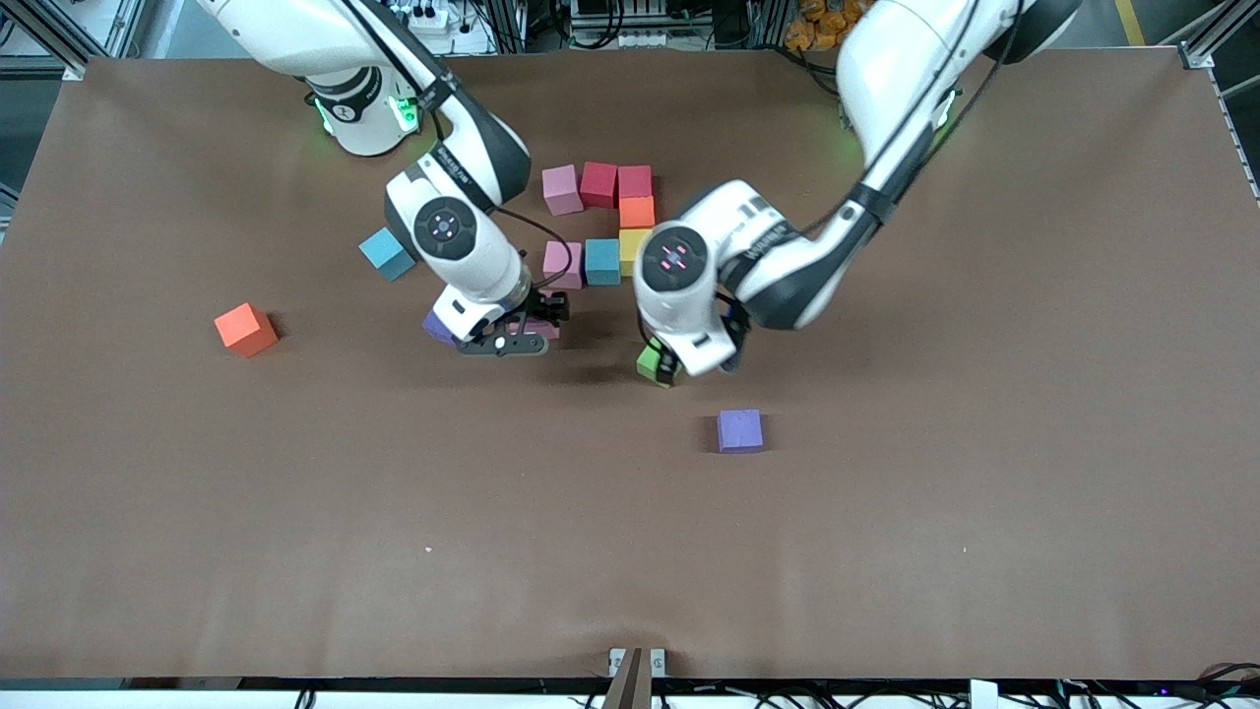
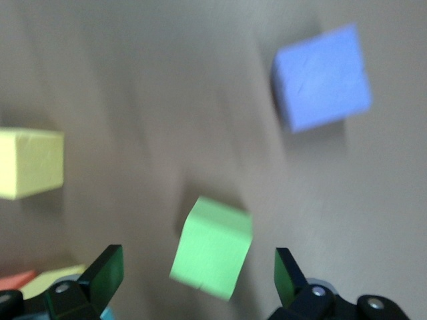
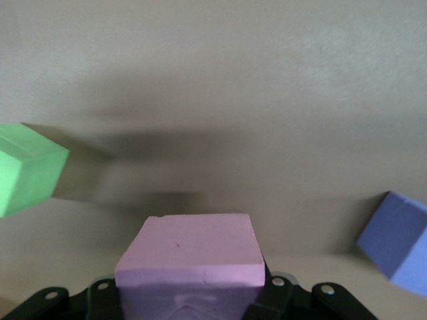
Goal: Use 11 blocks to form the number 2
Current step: 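Grasp the lavender cube with the left gripper while the right gripper holds pink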
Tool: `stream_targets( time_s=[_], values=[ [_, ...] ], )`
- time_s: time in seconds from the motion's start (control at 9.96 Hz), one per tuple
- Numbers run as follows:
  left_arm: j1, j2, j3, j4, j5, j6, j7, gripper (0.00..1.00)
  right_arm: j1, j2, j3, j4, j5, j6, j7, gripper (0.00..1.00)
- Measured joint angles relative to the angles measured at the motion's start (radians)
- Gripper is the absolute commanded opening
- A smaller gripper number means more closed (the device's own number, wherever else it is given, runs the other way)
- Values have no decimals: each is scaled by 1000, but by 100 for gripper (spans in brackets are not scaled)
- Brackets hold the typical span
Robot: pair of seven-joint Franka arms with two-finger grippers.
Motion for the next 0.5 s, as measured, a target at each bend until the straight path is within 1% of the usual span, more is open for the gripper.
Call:
stream_targets(
  time_s=[0.2,0.3,0.5],
  values=[
    [74,5,6,-4,0,46,-7,100,4,0,-1,-33,0,69,50,45],
    [84,15,26,-6,-1,73,-45,100,15,0,-1,-59,0,108,70,45],
    [89,45,57,-10,-1,132,-131,100,31,0,-1,-105,0,135,106,44]
  ],
)
